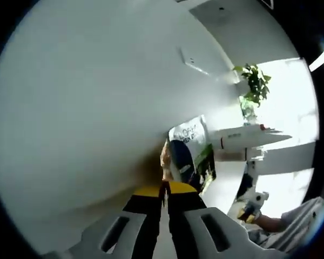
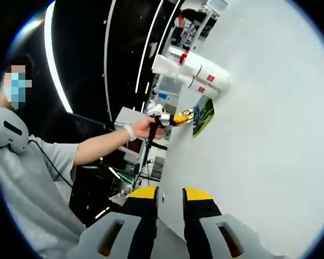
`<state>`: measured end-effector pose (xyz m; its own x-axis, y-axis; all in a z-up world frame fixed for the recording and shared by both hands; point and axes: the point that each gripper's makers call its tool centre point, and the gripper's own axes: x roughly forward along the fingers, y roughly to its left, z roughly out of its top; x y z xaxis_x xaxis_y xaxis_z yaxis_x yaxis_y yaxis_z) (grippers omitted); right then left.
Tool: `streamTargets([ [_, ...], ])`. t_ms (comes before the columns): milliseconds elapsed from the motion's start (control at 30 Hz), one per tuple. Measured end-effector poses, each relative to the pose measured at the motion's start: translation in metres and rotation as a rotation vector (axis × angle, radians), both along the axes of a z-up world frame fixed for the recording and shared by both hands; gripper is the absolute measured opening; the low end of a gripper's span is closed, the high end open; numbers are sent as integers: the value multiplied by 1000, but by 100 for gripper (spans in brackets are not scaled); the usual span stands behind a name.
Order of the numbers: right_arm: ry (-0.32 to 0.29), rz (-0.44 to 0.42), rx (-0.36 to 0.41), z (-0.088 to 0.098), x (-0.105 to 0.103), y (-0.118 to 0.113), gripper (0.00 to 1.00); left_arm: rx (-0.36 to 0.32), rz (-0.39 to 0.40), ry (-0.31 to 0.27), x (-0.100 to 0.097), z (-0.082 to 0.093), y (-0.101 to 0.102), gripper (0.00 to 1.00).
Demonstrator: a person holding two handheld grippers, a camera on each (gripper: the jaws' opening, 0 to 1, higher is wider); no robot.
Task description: Arrange the skincare products in the storage area until every visible bottle or jar stands upright without overlapping.
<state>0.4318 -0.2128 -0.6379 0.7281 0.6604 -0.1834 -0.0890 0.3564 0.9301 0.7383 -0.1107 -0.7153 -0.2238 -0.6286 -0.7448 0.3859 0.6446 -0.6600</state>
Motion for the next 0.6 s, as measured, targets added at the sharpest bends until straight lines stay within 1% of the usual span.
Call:
streamTargets([
  [100, 1, -1, 1, 0, 0, 0, 11, 39, -9, -2, -1, -4, 7, 6],
  [133, 0, -1, 1, 0, 0, 0, 11, 39, -12, 0, -1, -4, 7, 7],
  [200, 1, -2, 2, 0, 0, 0, 11, 63, -16, -3, 0, -6, 12, 8],
  [233, 1, -2, 2, 0, 0, 0, 11, 67, -19, -12, 1, -6, 13, 9],
  [300, 2, -3, 3, 0, -1, -1, 11, 75, -21, -18, -7, -2, 11, 11],
  [367, 2, -5, 5, 0, 0, -1, 11, 83, -22, -41, -1, 0, 13, 13],
  [433, 1, -3, 6, 1, 0, 0, 12, 89, -16, -39, 0, 1, 13, 15],
  [533, -4, -2, 7, 3, 1, 0, 12, 104, -17, -51, 9, 1, 17, 20],
  [600, -5, 1, 6, 4, 1, 1, 12, 114, -17, -55, 11, 2, 19, 23],
])
